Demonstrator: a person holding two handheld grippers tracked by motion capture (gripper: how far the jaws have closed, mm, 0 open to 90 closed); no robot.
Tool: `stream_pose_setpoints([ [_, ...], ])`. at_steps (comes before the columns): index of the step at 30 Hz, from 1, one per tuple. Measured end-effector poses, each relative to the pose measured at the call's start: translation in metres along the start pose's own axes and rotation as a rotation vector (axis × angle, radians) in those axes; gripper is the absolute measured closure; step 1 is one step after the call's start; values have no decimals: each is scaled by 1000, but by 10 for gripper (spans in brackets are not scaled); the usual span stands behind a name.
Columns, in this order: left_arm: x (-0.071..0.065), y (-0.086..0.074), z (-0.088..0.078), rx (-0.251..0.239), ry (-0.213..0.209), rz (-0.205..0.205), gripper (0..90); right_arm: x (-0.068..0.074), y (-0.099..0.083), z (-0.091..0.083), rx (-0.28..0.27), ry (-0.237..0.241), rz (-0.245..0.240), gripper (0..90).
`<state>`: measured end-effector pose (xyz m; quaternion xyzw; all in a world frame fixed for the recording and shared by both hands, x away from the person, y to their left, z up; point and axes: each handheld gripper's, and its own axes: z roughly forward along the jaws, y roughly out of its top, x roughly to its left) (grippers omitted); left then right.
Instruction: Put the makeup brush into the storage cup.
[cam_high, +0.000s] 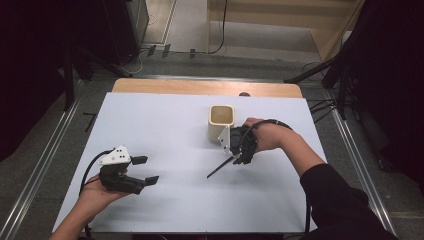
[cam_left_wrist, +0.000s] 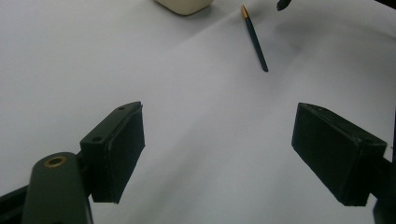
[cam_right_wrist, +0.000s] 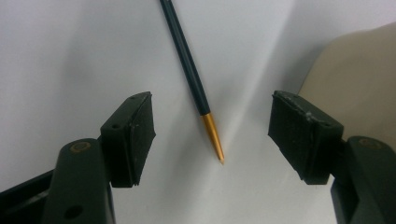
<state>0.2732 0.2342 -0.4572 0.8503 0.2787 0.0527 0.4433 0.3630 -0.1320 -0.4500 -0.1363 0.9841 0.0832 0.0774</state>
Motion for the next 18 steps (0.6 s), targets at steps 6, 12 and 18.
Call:
stream_pose_setpoints([
  [6,0,0,0,2,1,0,179,0,-1,9,17,21,-19,345],
  [12,0,0,0,1,1,-1,179,-1,0,16,31,33,-37,427],
  [18,0,0,0,2,-1,1,179,-2,-1,22,44,40,-48,527],
])
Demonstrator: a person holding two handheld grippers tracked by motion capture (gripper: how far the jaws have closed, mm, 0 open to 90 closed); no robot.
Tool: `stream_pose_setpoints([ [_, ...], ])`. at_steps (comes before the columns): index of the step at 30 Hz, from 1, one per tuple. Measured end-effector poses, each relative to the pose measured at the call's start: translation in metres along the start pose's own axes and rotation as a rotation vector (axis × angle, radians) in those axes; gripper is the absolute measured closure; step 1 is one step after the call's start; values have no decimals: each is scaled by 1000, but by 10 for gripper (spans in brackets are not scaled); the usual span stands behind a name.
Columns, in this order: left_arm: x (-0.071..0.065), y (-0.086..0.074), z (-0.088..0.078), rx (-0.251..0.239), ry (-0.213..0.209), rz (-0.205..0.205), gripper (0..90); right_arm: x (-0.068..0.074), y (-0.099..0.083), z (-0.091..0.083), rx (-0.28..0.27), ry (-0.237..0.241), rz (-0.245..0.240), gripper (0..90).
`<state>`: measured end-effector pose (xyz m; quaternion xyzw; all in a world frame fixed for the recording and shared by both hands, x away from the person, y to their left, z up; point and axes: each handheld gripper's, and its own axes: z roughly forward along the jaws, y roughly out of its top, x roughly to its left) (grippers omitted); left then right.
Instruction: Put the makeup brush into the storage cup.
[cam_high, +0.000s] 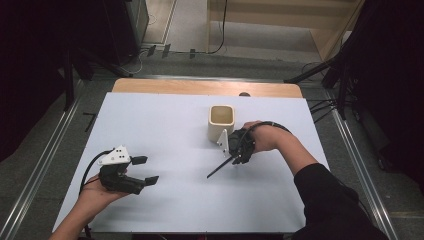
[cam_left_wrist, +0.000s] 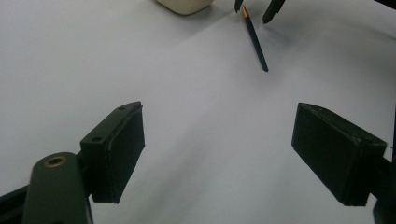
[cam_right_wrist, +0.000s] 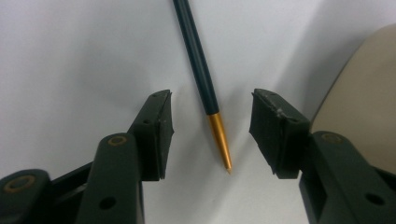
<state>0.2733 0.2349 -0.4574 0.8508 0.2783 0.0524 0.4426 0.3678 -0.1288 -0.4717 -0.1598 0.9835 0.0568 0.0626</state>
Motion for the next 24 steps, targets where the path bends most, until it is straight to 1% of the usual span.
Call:
stream_pose_setpoints([
  [2,0,0,0,-2,1,-1,179,0,0,2,-2,-5,-17,551],
  [5,0,0,1,-1,1,-1,179,1,1,3,9,8,-14,571],
  [6,0,0,1,-1,0,0,179,0,1,5,0,3,-32,575],
  [8,-1,0,1,-1,1,-1,179,0,2,5,19,18,-34,585],
  [9,0,0,1,-1,1,-1,179,0,2,5,19,19,-35,591],
  [10,0,0,1,-1,1,-1,180,0,2,6,17,26,-30,614],
  [11,-1,0,1,-1,1,-1,179,-1,2,6,12,26,-46,627],
  [13,-1,0,1,0,0,1,180,-1,2,6,10,34,-53,659],
  [17,-1,0,1,2,0,1,180,-1,2,6,13,56,-35,689],
  [18,-1,0,1,2,0,2,180,-1,2,6,11,58,-42,697],
  [21,-1,0,2,4,-1,3,180,-1,3,6,17,70,-38,727],
  [24,-1,0,2,3,-1,2,180,-1,2,6,10,78,-44,753],
])
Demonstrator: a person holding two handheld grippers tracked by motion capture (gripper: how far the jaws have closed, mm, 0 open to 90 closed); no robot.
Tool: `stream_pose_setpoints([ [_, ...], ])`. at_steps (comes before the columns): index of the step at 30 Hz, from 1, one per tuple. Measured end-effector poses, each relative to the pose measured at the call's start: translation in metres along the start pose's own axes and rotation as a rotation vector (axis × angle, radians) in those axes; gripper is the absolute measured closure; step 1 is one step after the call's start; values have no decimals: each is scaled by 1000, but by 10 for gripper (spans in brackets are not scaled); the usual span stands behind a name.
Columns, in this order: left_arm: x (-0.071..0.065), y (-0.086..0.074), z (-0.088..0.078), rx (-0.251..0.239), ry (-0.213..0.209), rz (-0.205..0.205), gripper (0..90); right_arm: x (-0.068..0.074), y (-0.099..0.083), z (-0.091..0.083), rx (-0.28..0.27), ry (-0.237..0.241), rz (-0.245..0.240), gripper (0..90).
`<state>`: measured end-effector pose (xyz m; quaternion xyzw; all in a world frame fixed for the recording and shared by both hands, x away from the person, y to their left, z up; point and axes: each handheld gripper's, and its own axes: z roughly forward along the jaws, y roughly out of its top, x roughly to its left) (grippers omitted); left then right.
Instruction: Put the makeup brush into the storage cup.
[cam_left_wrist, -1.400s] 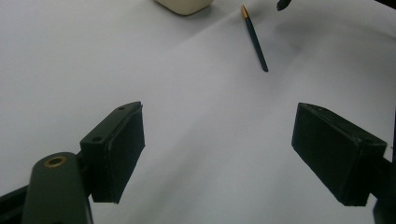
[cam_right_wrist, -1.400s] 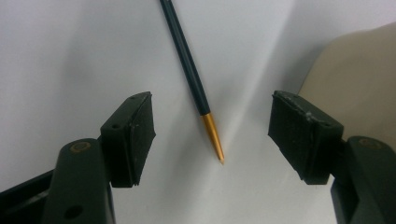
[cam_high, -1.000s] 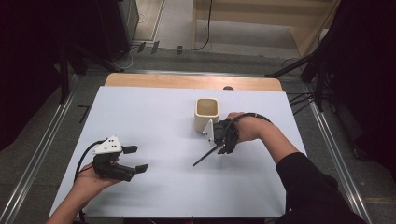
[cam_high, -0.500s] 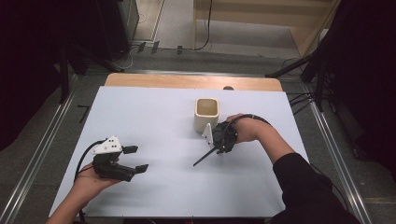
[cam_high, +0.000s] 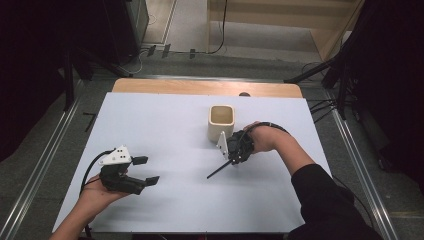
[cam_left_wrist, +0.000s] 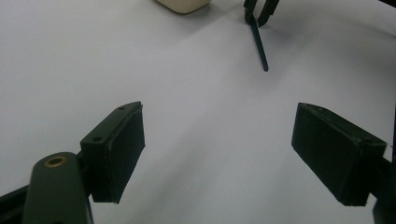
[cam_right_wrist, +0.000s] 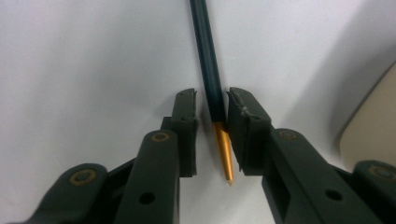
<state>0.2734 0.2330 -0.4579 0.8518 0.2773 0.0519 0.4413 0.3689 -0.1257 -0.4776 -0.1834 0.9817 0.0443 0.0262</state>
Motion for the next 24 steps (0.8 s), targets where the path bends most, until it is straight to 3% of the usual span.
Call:
stream_pose_setpoints([
  [8,0,0,0,-1,0,-3,180,2,-1,0,3,18,0,824],
  [18,0,0,0,0,0,-4,180,0,-1,0,-12,14,-5,835],
  [24,0,0,0,-1,0,-4,180,2,-1,-2,-13,20,25,837],
])
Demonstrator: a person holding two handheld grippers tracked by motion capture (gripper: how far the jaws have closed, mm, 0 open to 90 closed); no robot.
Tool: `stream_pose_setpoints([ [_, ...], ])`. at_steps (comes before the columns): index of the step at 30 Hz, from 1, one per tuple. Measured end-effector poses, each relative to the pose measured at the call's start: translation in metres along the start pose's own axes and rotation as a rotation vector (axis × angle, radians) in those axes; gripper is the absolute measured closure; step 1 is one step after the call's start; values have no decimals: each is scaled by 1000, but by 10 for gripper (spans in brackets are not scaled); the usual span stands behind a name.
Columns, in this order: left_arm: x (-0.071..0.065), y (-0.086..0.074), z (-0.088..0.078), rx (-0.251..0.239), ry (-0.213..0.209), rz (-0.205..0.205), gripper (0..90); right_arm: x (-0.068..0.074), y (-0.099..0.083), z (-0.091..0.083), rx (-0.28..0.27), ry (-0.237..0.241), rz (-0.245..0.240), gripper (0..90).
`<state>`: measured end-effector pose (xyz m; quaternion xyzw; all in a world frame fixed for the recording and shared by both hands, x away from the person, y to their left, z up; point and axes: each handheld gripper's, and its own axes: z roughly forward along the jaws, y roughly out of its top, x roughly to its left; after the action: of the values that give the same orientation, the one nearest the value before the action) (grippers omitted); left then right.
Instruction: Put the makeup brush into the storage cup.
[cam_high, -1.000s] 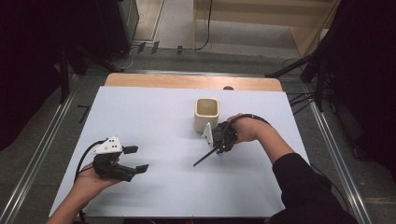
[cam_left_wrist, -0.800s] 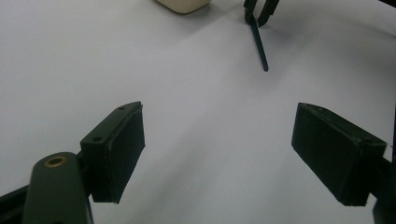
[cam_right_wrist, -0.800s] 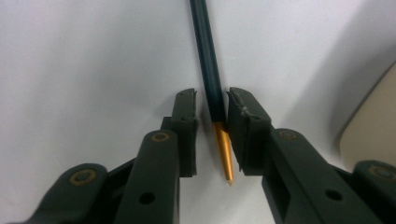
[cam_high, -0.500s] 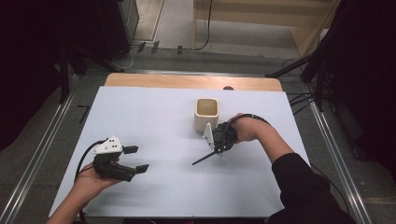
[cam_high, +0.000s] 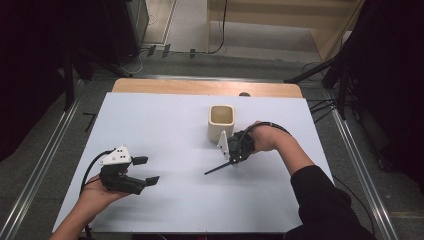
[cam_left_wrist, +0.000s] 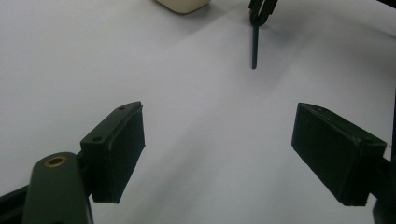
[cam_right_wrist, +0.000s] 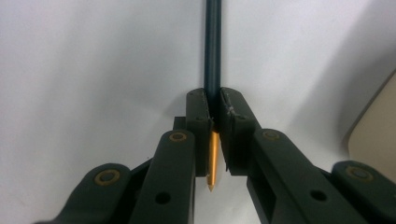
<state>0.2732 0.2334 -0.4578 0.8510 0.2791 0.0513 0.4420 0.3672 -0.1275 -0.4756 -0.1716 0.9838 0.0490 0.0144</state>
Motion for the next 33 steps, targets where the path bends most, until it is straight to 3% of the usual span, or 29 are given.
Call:
stream_pose_setpoints([
  [6,0,0,0,-1,0,0,180,2,1,-12,-41,-9,43,837],
  [7,0,0,0,0,0,-1,180,2,0,-13,-55,-19,29,837],
  [9,0,0,0,1,0,-1,180,4,-1,-17,-55,-4,65,838],
  [17,0,0,0,1,-1,-2,180,6,-4,-25,-83,-32,83,839],
  [31,1,0,1,0,-6,-7,180,19,-4,-39,-161,14,283,839],
  [33,0,0,1,1,-6,-7,180,20,-3,-42,-193,12,296,839],
])
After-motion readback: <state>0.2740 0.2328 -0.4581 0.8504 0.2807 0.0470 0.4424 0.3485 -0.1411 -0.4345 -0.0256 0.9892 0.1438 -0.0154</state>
